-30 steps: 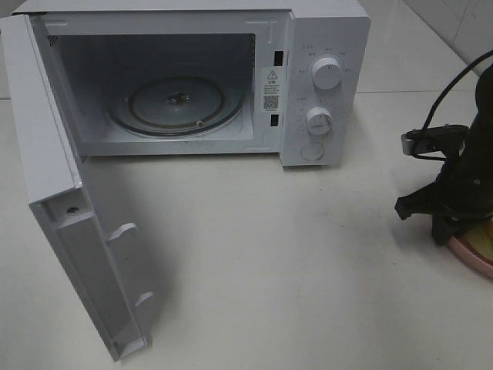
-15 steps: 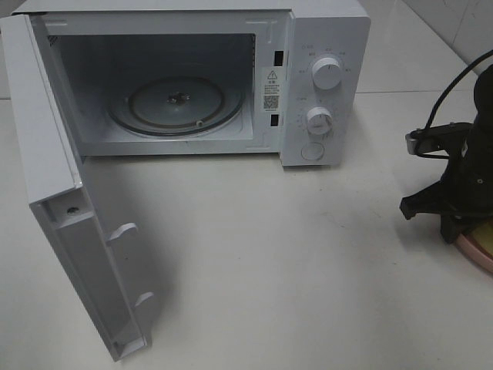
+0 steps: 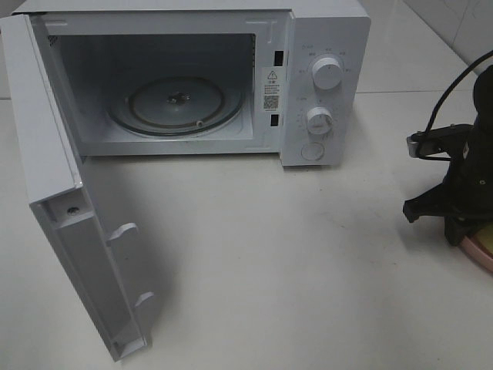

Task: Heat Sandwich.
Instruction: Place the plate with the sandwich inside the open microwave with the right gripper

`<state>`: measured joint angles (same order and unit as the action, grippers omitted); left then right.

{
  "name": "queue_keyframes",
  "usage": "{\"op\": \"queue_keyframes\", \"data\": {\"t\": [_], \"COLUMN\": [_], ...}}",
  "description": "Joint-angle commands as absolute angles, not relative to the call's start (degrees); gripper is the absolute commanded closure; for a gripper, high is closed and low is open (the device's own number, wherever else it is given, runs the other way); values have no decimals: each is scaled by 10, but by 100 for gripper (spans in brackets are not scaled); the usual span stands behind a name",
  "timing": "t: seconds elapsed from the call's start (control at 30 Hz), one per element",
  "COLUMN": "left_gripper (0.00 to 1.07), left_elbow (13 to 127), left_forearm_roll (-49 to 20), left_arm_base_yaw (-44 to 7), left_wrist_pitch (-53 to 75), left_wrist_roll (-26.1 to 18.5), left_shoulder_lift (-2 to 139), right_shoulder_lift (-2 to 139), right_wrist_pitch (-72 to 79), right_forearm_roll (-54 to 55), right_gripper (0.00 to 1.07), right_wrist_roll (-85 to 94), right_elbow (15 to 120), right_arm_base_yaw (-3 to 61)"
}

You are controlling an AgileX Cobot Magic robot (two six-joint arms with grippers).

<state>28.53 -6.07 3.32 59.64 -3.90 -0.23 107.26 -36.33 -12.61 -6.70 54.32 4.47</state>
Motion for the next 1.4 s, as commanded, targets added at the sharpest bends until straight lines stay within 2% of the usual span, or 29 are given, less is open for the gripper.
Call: {"op": "queue_keyframes", "data": {"t": [0.03, 0.67, 1.0, 1.4], "left_gripper": [9, 9, 9, 9], "left_elbow": [283, 283, 283, 283], "left_forearm_roll": [-62, -62, -62, -62], "left_arm_base_yaw": [34, 34, 34, 34], "left_wrist_pitch": [593, 593, 593, 593], "left_wrist_roll": [-38, -38, -38, -38], "left_shoulder_lift": [-17, -17, -17, -17], "right_shoulder_lift": [1074, 1073, 1018, 932], "right_wrist_pitch": [-383, -474, -519, -533], "right_forearm_roll": [-166, -281, -283, -273], "right_gripper": [107, 107, 107, 107], "right_wrist_roll": [-111, -207, -212, -214], "right_elbow": [543, 543, 537, 484], "right_arm_base_yaw": [61, 173, 220, 282]}}
